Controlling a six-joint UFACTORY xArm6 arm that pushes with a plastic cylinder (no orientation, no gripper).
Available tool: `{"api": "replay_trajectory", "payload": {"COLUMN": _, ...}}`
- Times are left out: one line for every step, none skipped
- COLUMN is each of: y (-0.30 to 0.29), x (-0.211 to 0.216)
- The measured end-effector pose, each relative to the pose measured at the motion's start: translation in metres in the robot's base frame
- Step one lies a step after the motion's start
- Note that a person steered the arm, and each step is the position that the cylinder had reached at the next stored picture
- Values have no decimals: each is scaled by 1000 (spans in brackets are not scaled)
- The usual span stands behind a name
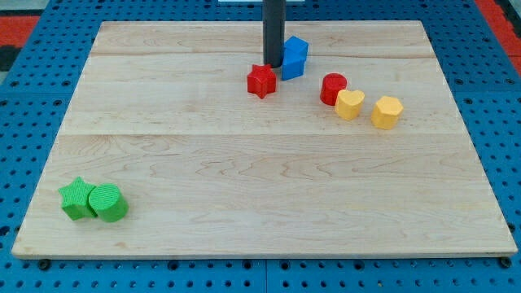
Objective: Place a blue cube to the top of red circle
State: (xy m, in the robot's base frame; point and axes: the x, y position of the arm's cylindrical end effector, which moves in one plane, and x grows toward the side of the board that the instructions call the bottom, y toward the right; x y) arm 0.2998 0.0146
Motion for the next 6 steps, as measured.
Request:
{"api": "replay_trajectory", "payload": {"y": -31, "x": -17}}
{"api": "replay_trajectory", "payload": {"y": -16, "x": -48}}
{"api": "replay_trajectory", "payload": {"y": 50, "x": -40}}
{"api": "replay_trajectory", "payload": {"y": 86, "x": -24}}
{"api": "replay_trajectory", "payload": {"y": 115, "x": -9}}
{"api": "replay_trajectory", "payload": {"y": 133, "x": 15}}
